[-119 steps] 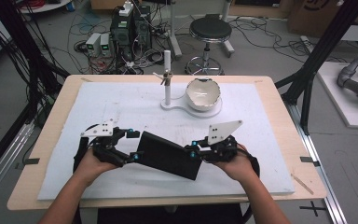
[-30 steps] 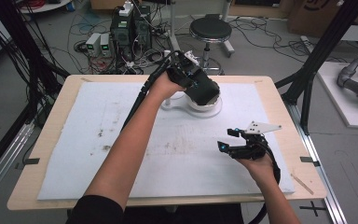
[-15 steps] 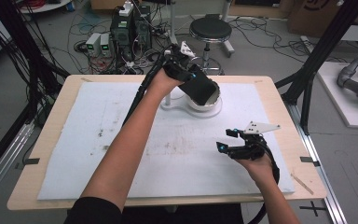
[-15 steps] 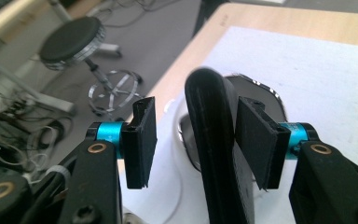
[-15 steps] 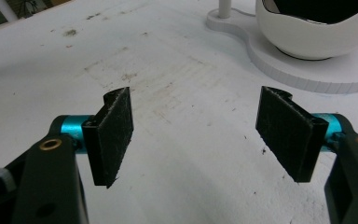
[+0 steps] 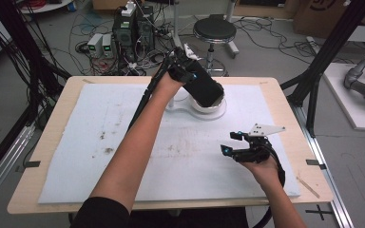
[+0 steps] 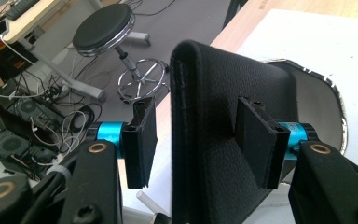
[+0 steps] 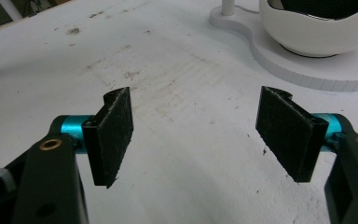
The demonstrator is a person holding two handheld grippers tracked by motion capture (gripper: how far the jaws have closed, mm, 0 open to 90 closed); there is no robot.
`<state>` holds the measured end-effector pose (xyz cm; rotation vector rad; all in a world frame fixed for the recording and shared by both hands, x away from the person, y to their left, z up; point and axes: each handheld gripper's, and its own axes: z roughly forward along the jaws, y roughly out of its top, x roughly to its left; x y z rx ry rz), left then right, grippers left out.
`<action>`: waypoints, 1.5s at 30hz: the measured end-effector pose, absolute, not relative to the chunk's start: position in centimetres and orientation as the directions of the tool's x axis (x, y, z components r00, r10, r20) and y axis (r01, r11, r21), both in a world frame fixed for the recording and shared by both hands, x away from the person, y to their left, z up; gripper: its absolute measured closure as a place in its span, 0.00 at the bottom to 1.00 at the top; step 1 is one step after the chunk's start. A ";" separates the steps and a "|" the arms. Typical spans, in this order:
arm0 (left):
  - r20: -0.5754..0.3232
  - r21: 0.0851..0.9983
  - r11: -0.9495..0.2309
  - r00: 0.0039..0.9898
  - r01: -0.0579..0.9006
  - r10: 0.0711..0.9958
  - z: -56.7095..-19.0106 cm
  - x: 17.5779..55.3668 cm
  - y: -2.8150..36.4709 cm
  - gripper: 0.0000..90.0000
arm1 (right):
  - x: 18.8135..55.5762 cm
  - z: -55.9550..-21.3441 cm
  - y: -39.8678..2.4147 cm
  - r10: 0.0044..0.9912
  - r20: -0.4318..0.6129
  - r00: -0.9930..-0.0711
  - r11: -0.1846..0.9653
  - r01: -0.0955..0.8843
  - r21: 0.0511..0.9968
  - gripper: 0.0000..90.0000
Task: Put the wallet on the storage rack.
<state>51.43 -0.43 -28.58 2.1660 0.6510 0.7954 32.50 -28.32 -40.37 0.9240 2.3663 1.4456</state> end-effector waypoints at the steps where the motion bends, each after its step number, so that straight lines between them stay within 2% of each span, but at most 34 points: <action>1: 0.349 0.764 -0.615 0.675 0.197 0.650 -28.6 51.5 -0.5 0.55 | 32.5 -40.4 -28.3 0.613 0.135 -0.779 0.318 0.399 0.860 0.31; 10: 0.402 0.778 -0.613 0.639 0.140 0.656 -27.6 50.8 -0.8 0.51 | 32.5 -40.3 -28.1 0.604 0.132 -0.786 0.321 0.391 0.863 0.31; 18: 0.381 0.809 -0.579 0.660 0.101 0.648 -26.4 49.3 -0.5 0.52 | 32.5 -40.3 -28.1 0.603 0.131 -0.787 0.320 0.389 0.864 0.31; 23: 0.373 0.798 -0.600 0.731 0.062 0.571 -26.7 48.1 -0.9 0.73 | 32.4 -40.3 -28.0 0.601 0.135 -0.788 0.319 0.392 0.863 0.31; 28: 0.350 0.784 -0.616 0.763 0.079 0.544 -27.8 48.2 -1.5 0.81 | 32.3 -40.2 -27.8 0.598 0.134 -0.790 0.322 0.390 0.863 0.31; 32: 0.352 0.775 -0.624 0.749 0.103 0.561 -29.0 48.9 -1.7 0.80 | 32.3 -40.3 -27.7 0.597 0.136 -0.791 0.325 0.393 0.860 0.31; 35: 0.374 0.767 -0.630 0.716 0.119 0.590 -29.8 49.8 -1.8 0.70 | 32.4 -40.3 -27.8 0.594 0.133 -0.793 0.329 0.390 0.860 0.31; 39: 0.369 0.773 -0.621 0.705 0.129 0.606 -30.1 50.6 -1.9 0.73 | 32.5 -40.4 -27.9 0.591 0.141 -0.794 0.326 0.395 0.859 0.31; 45: 0.365 0.768 -0.625 0.709 0.137 0.604 -30.4 50.6 -2.3 0.70 | 32.8 -40.6 -27.9 0.592 0.143 -0.793 0.330 0.400 0.855 0.31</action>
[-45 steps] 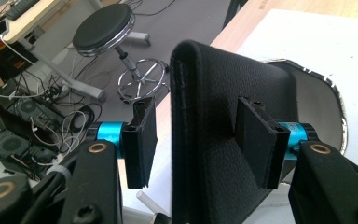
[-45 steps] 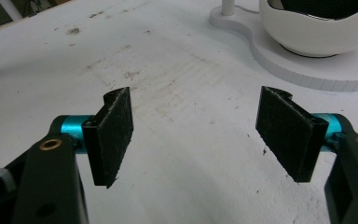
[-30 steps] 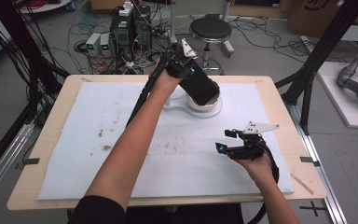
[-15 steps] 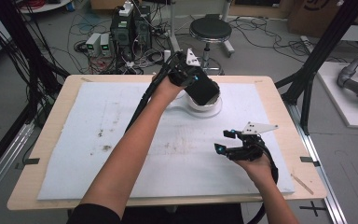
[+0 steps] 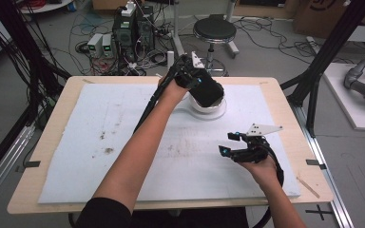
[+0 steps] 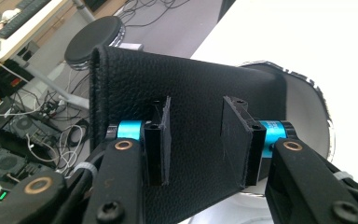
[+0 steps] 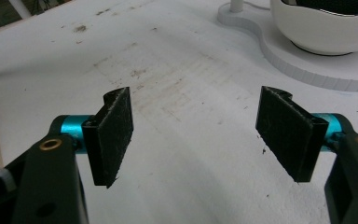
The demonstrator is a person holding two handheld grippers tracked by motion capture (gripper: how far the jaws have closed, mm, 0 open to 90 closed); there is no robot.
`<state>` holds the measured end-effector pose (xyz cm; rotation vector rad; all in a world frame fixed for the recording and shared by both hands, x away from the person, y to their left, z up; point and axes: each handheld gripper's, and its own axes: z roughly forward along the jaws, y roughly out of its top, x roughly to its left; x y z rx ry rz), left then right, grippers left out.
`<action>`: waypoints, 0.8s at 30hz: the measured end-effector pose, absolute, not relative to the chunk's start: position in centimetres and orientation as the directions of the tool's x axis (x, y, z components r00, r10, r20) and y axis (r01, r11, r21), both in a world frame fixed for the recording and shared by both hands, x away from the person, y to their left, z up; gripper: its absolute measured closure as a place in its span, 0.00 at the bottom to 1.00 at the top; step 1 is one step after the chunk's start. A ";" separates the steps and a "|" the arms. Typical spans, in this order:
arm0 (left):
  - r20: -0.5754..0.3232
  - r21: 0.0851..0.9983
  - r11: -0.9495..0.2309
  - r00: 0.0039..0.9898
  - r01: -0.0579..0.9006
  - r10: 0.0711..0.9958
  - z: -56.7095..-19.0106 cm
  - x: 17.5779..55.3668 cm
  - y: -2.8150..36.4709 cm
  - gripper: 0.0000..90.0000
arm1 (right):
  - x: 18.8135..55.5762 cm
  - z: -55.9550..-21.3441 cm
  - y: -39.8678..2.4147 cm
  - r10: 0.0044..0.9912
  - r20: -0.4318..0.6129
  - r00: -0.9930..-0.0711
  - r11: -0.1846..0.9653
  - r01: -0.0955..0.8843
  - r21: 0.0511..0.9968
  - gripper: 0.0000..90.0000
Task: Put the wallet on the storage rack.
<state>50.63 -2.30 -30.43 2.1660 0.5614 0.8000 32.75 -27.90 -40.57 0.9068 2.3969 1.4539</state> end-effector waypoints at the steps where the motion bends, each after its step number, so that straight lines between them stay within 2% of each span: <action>1: 0.363 0.771 -0.622 0.708 0.136 0.605 -30.3 50.5 -2.3 0.69 | 32.7 -40.6 -27.9 0.592 0.142 -0.793 0.332 0.400 0.854 0.31; 11: 0.326 0.813 -0.572 0.727 0.112 0.605 -28.5 48.0 -0.8 0.62 | 32.5 -40.4 -27.9 0.593 0.142 -0.793 0.322 0.395 0.860 0.31; 18: 0.250 0.876 -0.477 0.775 0.075 0.580 -27.5 44.2 3.1 0.58 | 32.6 -40.3 -28.5 0.613 0.143 -0.777 0.305 0.400 0.864 0.31; 24: 0.177 0.909 -0.406 0.795 0.093 0.580 -28.1 41.1 6.8 0.55 | 32.4 -40.1 -28.8 0.636 0.141 -0.759 0.283 0.399 0.872 0.31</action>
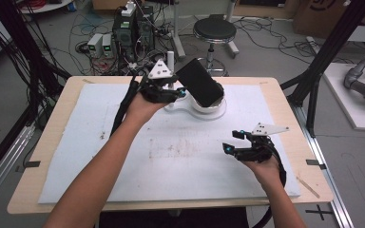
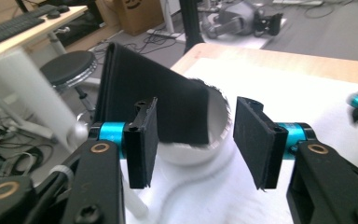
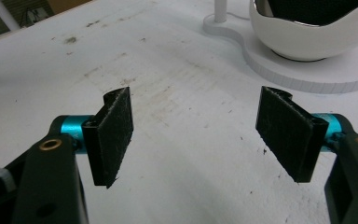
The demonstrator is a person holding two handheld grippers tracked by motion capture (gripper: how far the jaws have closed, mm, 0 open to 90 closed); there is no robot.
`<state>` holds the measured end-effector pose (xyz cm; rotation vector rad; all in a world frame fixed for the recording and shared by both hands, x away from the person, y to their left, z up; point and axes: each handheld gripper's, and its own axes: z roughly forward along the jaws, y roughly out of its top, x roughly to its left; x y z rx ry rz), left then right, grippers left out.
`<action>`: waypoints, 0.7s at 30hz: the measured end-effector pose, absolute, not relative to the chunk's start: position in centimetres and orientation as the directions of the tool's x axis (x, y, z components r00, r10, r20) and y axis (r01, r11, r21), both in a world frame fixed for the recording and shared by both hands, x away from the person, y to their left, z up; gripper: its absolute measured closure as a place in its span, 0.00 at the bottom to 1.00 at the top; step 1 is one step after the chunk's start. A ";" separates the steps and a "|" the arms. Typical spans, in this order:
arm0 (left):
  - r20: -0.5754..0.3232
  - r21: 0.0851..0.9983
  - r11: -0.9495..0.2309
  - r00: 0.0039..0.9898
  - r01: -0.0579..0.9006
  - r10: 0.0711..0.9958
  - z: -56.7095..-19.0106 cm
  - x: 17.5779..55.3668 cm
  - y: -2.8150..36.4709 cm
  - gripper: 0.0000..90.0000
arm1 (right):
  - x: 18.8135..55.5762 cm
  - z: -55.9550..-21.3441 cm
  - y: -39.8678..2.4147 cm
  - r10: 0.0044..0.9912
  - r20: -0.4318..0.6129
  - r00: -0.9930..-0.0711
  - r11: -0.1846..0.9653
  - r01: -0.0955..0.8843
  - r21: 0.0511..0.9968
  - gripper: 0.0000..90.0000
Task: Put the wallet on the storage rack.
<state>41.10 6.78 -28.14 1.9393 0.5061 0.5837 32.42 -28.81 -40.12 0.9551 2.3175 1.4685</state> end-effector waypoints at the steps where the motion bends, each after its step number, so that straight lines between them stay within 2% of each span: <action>1: 0.173 0.912 -0.399 0.796 0.093 0.581 -28.3 40.6 7.3 0.54 | 32.4 -40.1 -28.9 0.641 0.139 -0.755 0.279 0.398 0.874 0.31; 8: 0.110 0.935 -0.340 0.831 0.099 0.545 -30.3 37.5 11.1 0.48 | 32.4 -39.9 -28.9 0.652 0.151 -0.743 0.255 0.403 0.879 0.30; 21: 0.033 0.963 -0.238 0.826 0.124 0.563 -34.3 33.5 17.9 0.33 | 32.6 -39.9 -29.5 0.686 0.149 -0.712 0.224 0.401 0.888 0.25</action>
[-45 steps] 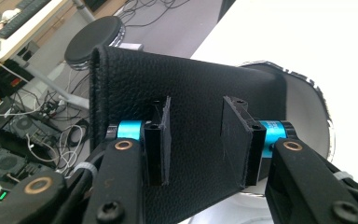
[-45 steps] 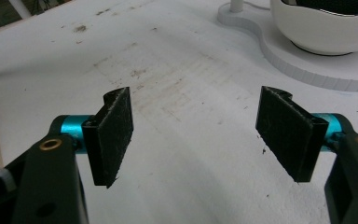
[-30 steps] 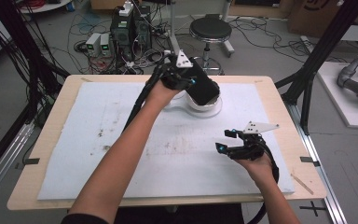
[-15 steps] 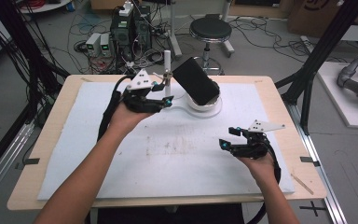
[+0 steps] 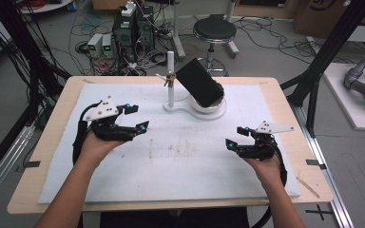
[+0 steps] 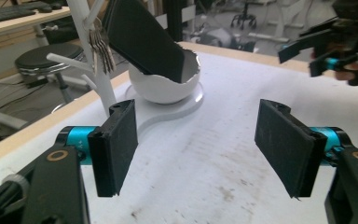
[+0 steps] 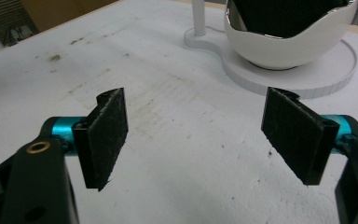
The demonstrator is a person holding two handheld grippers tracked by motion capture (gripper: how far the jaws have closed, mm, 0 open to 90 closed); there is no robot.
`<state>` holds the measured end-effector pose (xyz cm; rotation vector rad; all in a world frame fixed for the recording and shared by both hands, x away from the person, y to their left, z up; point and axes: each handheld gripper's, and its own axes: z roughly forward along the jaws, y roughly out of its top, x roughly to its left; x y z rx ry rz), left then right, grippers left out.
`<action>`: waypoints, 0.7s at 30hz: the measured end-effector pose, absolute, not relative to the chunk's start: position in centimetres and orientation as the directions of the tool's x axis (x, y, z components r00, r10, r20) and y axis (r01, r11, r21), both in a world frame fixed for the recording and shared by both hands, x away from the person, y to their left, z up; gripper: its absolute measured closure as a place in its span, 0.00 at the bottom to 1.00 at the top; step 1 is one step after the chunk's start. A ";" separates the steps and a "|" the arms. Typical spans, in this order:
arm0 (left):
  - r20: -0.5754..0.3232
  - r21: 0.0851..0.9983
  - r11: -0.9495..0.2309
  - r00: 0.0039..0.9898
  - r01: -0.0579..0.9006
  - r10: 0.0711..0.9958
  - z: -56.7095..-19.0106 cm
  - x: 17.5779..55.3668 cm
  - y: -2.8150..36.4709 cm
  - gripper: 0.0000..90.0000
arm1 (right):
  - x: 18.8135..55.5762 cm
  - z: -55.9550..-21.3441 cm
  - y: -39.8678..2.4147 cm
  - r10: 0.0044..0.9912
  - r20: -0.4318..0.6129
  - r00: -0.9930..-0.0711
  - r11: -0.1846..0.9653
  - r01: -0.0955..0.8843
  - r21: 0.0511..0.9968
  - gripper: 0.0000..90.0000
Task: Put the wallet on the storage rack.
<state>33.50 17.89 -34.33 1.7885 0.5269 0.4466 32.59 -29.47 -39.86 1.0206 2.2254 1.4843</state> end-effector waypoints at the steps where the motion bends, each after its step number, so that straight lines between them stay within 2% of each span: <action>1: 0.028 0.963 -0.238 0.828 0.129 0.561 -34.6 33.3 18.1 0.33 | 32.6 -39.8 -29.5 0.688 0.146 -0.711 0.221 0.397 0.891 0.25; 7: 0.003 0.955 -0.248 0.830 0.163 0.558 -37.0 32.8 19.4 0.28 | 32.7 -39.9 -29.9 0.702 0.135 -0.699 0.219 0.392 0.893 0.24; 11: 0.012 0.934 -0.308 0.849 0.179 0.528 -38.7 32.6 19.9 0.27 | 32.9 -40.1 -30.0 0.710 0.126 -0.693 0.231 0.398 0.888 0.24; 21: -0.003 0.934 -0.289 0.812 0.211 0.583 -39.6 33.0 21.9 0.26 | 32.8 -40.1 -30.7 0.726 0.123 -0.677 0.223 0.401 0.889 0.24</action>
